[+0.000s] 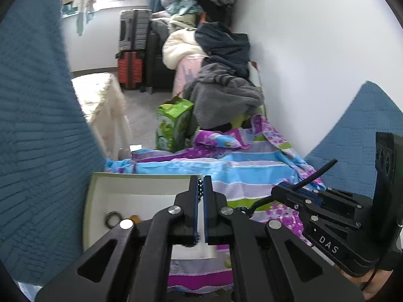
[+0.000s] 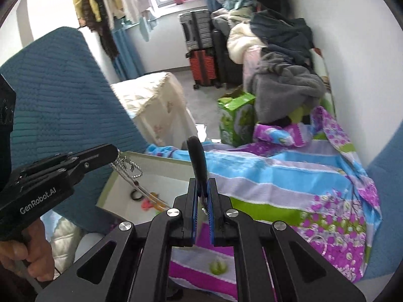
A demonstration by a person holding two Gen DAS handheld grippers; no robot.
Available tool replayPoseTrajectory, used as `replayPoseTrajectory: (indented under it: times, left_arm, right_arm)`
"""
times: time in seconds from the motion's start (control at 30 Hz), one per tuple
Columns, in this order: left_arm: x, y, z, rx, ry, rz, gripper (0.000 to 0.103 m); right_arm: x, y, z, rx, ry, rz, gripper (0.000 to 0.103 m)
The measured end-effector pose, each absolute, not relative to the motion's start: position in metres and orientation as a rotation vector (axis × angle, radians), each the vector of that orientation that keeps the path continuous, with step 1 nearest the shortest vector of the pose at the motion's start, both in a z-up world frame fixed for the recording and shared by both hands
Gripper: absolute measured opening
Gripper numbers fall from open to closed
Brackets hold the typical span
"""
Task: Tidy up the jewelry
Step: 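Carry the chain with the left tool while the right tool carries the black cord to the box, then open the left tool over the box while the right tool releases the black cord inside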
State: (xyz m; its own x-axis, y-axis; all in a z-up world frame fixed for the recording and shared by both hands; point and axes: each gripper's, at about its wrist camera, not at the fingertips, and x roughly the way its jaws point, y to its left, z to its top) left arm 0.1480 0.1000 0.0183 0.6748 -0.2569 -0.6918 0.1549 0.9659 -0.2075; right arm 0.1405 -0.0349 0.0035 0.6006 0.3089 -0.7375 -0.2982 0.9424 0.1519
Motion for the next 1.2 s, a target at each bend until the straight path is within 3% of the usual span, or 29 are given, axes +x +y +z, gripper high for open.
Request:
replayPoseTrajectory:
  times: [0.6,0.93,1.0,1.07,1.13,1.2]
  left_arm:
    - [0.145,0.148,-0.079,-0.162,0.920,-0.157,0.003]
    - [0.143,0.150,-0.076,-0.170,0.924,-0.136,0.003]
    - [0.141,0.150,-0.067,-0.176,0.910,-0.135,0.006]
    - [0.140,0.148,-0.061,-0.189,0.899,-0.134,0.028]
    - [0.138,0.146,-0.053,-0.198,0.881,-0.126,0.037]
    - [0.136,0.141,-0.045,-0.196,0.872,-0.127,0.037]
  right_arm:
    - [0.140,0.024,-0.091,-0.050,0.977,0.400,0.005]
    - [0.139,0.022,-0.089,-0.035,0.990,0.433,0.008]
    - [0.138,0.020,-0.082,-0.034,0.978,0.440,0.009]
    - [0.137,0.015,-0.073,-0.031,0.962,0.447,0.014]
    - [0.135,0.010,-0.062,-0.031,0.937,0.448,0.022]
    - [0.132,0.003,-0.050,-0.035,0.912,0.446,0.022]
